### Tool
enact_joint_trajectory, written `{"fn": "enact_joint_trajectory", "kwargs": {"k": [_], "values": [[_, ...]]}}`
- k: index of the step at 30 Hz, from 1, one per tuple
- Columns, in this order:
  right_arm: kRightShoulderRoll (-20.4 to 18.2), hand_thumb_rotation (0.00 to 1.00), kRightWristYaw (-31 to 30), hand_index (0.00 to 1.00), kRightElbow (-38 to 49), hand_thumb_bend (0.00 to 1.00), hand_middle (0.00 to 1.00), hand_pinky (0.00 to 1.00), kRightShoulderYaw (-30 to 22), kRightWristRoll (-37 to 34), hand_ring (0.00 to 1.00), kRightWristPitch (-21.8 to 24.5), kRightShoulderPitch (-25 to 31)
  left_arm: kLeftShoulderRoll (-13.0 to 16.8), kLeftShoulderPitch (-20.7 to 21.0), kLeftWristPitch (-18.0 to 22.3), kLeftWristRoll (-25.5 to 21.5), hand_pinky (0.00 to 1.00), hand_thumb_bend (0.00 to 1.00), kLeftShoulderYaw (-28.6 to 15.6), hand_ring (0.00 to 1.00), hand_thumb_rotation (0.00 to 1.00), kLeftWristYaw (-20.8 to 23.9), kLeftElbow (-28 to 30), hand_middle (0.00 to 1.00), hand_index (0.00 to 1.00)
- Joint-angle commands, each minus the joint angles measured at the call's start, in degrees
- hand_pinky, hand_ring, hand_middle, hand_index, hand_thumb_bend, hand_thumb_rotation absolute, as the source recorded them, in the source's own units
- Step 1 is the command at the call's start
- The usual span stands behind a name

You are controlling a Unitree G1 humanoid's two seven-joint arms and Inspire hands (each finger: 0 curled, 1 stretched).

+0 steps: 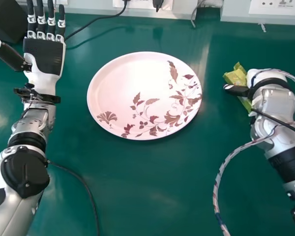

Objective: Pick up biscuit and place it in the plate

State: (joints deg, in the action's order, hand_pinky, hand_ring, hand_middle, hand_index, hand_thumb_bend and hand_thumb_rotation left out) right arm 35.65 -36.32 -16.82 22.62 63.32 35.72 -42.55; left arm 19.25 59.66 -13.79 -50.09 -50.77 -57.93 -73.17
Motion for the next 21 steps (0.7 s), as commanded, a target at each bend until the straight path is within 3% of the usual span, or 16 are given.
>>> {"fn": "enact_joint_trajectory", "kwargs": {"k": [1,8,14,21], "values": [[-1.07,0.19,-1.59,1.00,-1.27,0.78,0.90,0.51,0.52,-2.10,0.59,-0.01,2.79,1.05,0.22,-0.36,-0.69,1.00,1.00,-0.87,0.98,0.43,0.50,-0.17,1.00,1.00],[-0.97,0.03,-1.62,0.94,-0.55,0.72,0.79,0.44,-0.22,-2.70,0.52,0.54,2.97,1.08,0.74,-2.89,-2.69,1.00,1.00,-2.62,0.98,0.43,2.32,-0.61,1.00,1.00],[-0.78,0.00,-1.89,0.89,0.08,0.75,0.71,0.38,0.05,-2.50,0.43,0.49,2.95,1.03,0.85,-2.02,-2.84,1.00,1.00,-2.76,0.98,0.44,3.30,-0.62,1.00,1.00],[-0.65,0.00,-2.24,0.89,-0.84,0.71,0.67,0.33,0.05,-2.97,0.38,0.16,2.18,0.92,1.06,-3.10,-3.59,1.00,1.00,-3.68,0.99,0.45,6.64,-0.85,1.00,1.00]]}}
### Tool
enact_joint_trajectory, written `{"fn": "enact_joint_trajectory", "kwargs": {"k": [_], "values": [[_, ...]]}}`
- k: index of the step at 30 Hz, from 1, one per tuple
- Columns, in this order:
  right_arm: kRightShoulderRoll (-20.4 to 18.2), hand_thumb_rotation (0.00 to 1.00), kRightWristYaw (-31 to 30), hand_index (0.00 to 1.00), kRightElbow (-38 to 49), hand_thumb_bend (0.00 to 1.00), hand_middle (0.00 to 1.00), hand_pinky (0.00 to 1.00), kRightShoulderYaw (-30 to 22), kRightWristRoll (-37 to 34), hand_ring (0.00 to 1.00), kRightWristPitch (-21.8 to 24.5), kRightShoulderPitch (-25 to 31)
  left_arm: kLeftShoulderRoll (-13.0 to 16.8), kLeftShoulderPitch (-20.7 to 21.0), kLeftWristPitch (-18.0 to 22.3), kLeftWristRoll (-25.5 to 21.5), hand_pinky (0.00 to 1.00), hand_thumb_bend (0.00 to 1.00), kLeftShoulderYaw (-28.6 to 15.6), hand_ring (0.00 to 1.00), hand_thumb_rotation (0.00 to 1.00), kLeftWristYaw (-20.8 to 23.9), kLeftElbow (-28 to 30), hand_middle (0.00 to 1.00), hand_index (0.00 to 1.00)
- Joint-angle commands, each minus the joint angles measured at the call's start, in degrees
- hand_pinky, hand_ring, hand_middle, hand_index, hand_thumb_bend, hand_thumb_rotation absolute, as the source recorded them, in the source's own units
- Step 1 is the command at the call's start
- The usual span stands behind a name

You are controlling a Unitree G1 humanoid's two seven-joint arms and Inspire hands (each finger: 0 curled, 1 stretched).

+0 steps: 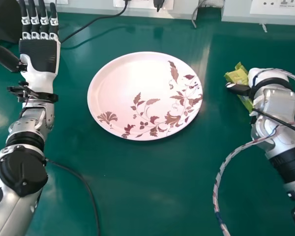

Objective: Pick up biscuit and place it in the plate

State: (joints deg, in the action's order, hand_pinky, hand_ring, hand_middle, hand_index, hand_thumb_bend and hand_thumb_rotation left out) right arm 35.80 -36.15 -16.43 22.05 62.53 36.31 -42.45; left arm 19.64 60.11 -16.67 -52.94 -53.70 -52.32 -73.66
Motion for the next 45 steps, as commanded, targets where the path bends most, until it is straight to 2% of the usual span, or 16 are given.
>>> {"fn": "enact_joint_trajectory", "kwargs": {"k": [1,3,5,8,10,14,16,17,18,20,21,25,27,29,40,45], "values": [[-0.78,0.00,-2.41,0.89,-1.26,0.70,0.66,0.32,0.63,-2.21,0.37,-0.43,1.99,0.40,0.66,-0.38,-1.09,1.00,1.00,-1.05,0.99,0.44,1.58,-0.34,1.00,1.00],[-0.79,0.00,-2.37,0.90,-1.27,0.59,0.55,0.30,0.59,-2.29,0.36,-0.42,1.88,0.11,0.76,-0.63,-1.72,1.00,1.00,-1.66,0.99,0.44,2.46,-0.23,1.00,1.00],[-0.72,0.00,-2.41,0.88,-1.31,0.55,0.51,0.28,0.61,-2.41,0.34,-0.57,1.72,-0.07,0.83,-0.99,-2.02,1.00,1.00,-1.97,0.99,0.44,3.18,-0.03,1.00,1.00],[-0.39,0.00,-2.46,0.82,-1.13,0.54,0.49,0.26,0.82,-2.46,0.33,-1.03,1.61,0.27,0.61,-2.82,-2.15,1.00,1.00,-1.44,0.98,0.45,2.21,0.07,1.00,1.00],[-0.27,0.00,-2.53,0.83,-1.06,0.53,0.48,0.27,0.94,-2.38,0.33,-1.14,1.56,0.43,0.47,-3.60,-2.25,1.00,1.00,-1.31,0.98,0.45,1.61,0.07,1.00,1.00],[-0.01,0.00,-2.52,0.81,-1.09,0.53,0.48,0.26,0.99,-2.36,0.32,-1.64,1.52,0.38,0.42,-2.83,-1.87,1.00,1.00,-1.13,0.98,0.46,1.65,0.26,1.00,1.00],[0.15,0.01,-2.72,0.77,-1.05,0.54,0.38,0.25,0.96,-2.36,0.30,-1.91,1.50,0.26,0.45,-2.39,-1.84,1.00,1.00,-1.13,0.98,0.46,2.32,0.36,1.00,1.00],[0.24,0.01,-3.04,0.77,-0.75,0.54,0.38,0.25,0.97,-2.27,0.30,-1.89,1.51,0.24,0.46,-2.29,-1.86,1.00,1.00,-1.14,0.98,0.46,2.64,0.38,1.00,1.00],[0.28,0.04,-3.21,0.61,-0.47,0.52,0.36,0.24,0.90,-2.27,0.30,-1.84,1.55,0.21,0.49,-2.23,-1.96,1.00,1.00,-1.24,0.98,0.46,3.14,0.36,1.00,1.00],[0.30,0.05,-2.85,0.52,-0.36,0.51,0.33,0.23,0.53,-2.63,0.28,-1.97,1.69,0.14,0.53,-1.83,-2.04,1.00,1.00,-1.34,0.98,0.46,3.96,0.36,1.00,1.00],[0.31,0.05,-2.48,0.51,-0.39,0.50,0.32,0.22,0.32,-2.84,0.27,-2.08,1.81,0.13,0.51,-1.62,-1.99,1.00,1.00,-1.30,0.98,0.46,4.00,0.34,1.00,1.00],[0.26,0.05,-1.68,0.49,-0.13,0.50,0.30,0.20,-0.35,-3.45,0.25,-1.86,2.04,-0.45,0.64,-0.37,-1.33,1.00,1.00,-0.59,0.98,0.44,4.33,0.54,1.00,1.00],[0.33,0.08,-1.44,0.49,0.00,0.49,0.26,0.15,-0.62,-3.76,0.20,-1.96,2.06,-4.97,1.07,2.32,-0.45,1.00,1.00,0.77,0.98,0.44,3.13,1.31,1.00,1.00],[0.38,0.08,-1.54,0.48,0.49,0.49,0.23,0.11,-0.89,-3.90,0.17,-1.95,2.10,-6.53,1.16,3.64,0.00,1.00,1.00,1.54,0.98,0.44,2.95,1.76,1.00,1.00],[0.90,0.07,-2.20,0.48,3.10,0.48,0.17,0.06,-0.85,-3.59,0.11,-1.44,2.26,-6.14,1.11,4.76,1.12,1.00,1.00,2.13,0.98,0.43,2.46,1.43,1.00,1.00],[1.20,0.07,-2.65,0.48,4.55,0.49,0.16,0.04,-0.50,-2.41,0.10,-1.42,2.45,-5.45,1.02,3.64,1.48,1.00,1.00,2.37,0.97,0.42,1.33,0.83,1.00,1.00]]}}
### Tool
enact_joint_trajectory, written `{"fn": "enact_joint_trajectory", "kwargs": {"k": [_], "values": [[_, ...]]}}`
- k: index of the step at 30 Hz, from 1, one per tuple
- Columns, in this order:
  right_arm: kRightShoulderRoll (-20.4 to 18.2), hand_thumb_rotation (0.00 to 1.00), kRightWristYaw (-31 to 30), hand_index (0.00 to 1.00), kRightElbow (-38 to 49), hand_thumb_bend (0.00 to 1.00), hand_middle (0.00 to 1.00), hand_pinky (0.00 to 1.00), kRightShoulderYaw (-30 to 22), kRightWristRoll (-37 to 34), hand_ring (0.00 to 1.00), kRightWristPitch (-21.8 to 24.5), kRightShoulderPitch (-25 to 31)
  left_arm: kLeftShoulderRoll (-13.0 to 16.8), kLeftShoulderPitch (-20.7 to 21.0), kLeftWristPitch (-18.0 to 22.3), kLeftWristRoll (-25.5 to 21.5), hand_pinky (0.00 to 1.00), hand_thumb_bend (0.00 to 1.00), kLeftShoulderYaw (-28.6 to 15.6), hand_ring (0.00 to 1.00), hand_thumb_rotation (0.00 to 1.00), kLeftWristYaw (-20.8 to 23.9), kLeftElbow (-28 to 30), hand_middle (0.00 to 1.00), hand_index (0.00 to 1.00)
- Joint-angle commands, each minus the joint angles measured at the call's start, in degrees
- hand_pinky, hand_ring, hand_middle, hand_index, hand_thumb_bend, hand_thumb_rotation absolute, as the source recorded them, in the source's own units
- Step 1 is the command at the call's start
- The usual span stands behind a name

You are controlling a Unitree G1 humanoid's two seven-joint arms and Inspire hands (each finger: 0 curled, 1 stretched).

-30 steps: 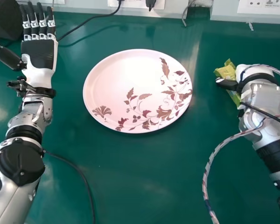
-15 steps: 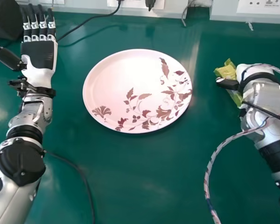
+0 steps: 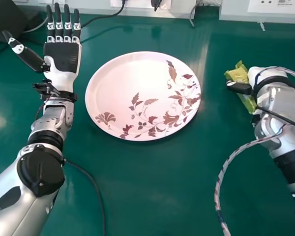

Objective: Pick up biscuit and place it in the plate

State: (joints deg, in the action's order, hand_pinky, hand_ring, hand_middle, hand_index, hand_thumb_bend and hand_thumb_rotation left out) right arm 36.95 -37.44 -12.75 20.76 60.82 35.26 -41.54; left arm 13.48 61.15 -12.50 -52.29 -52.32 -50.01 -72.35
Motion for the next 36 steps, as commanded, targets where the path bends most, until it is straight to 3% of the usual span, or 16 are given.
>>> {"fn": "enact_joint_trajectory", "kwargs": {"k": [1,11,32,36], "values": [[0.07,0.07,-1.59,0.48,1.08,0.49,0.16,0.04,0.78,-0.55,0.09,-0.35,1.54,0.87,-0.05,-0.68,1.01,1.00,1.00,1.15,0.97,0.42,-1.44,-0.61,1.00,1.00],[0.91,0.07,-4.59,0.48,4.60,0.49,0.16,0.04,0.12,0.34,0.09,0.21,1.97,0.67,0.09,-0.62,1.52,1.00,1.00,0.52,0.96,0.43,-0.48,-0.64,1.00,1.00],[2.82,0.07,-4.77,0.48,14.06,0.49,0.16,0.04,-2.81,1.56,0.09,-0.02,4.29,0.78,0.09,0.15,1.96,0.94,1.00,0.71,0.93,0.43,0.29,-0.76,1.00,1.00],[2.57,0.06,-4.92,0.48,15.61,0.49,0.17,0.04,-3.44,2.03,0.10,0.43,4.44,0.76,0.15,0.41,2.11,0.97,1.00,0.81,0.94,0.41,0.72,-0.73,1.00,1.00]]}}
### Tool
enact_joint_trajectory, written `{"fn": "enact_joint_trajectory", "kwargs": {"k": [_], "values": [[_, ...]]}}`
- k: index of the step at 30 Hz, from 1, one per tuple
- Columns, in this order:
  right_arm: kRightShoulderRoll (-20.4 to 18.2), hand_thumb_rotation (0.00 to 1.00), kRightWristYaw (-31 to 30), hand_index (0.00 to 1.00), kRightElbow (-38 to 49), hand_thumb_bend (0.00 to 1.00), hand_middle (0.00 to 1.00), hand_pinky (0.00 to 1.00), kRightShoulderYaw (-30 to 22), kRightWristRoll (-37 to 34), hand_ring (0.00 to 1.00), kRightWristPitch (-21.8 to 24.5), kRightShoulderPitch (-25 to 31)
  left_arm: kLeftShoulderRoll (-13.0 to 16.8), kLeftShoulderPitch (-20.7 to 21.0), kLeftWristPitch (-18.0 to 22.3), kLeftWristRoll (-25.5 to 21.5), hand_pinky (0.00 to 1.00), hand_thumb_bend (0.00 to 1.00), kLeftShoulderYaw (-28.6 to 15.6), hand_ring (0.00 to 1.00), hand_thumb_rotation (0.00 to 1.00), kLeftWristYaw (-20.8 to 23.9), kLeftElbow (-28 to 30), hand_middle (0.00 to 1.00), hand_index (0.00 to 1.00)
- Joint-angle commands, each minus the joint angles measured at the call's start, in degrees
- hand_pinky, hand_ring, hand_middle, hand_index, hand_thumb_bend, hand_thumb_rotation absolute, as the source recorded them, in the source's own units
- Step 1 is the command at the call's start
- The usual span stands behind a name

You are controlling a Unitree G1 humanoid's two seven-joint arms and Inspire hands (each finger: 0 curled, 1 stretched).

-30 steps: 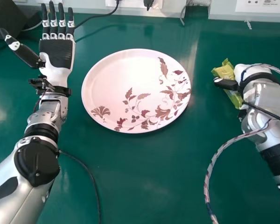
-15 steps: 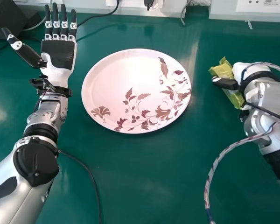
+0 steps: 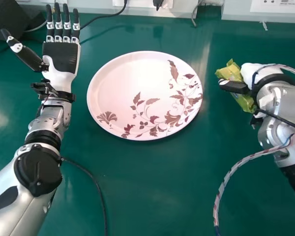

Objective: Pick up biscuit and place it in the plate

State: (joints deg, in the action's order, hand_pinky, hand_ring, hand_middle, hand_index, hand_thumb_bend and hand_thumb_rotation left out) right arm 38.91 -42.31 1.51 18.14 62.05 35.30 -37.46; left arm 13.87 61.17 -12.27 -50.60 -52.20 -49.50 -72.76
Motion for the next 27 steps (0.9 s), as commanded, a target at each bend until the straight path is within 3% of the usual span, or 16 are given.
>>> {"fn": "enact_joint_trajectory", "kwargs": {"k": [1,9,18,27], "values": [[0.62,0.06,-0.11,0.48,1.72,0.49,0.17,0.04,-0.86,1.05,0.10,0.34,0.40,0.34,0.15,0.26,0.44,0.97,1.00,0.70,0.94,0.42,0.61,-0.29,1.00,1.00],[0.19,0.05,-0.54,0.48,4.52,0.49,0.16,0.03,-1.87,2.92,0.10,0.65,0.55,0.36,0.22,0.27,0.52,0.92,1.00,0.58,0.93,0.42,1.47,-0.21,1.00,1.00],[-0.25,0.06,-1.38,0.49,7.80,0.49,0.17,0.04,-3.03,4.44,0.10,0.67,0.36,0.63,0.19,0.51,1.04,0.98,1.00,0.81,0.93,0.39,1.41,-0.33,1.00,1.00],[-0.66,0.05,-1.62,0.48,11.83,0.49,0.17,0.04,-3.95,5.78,0.10,-0.56,0.61,0.53,0.23,0.96,1.42,0.96,1.00,0.77,0.92,0.40,1.93,-0.42,0.99,1.00]]}}
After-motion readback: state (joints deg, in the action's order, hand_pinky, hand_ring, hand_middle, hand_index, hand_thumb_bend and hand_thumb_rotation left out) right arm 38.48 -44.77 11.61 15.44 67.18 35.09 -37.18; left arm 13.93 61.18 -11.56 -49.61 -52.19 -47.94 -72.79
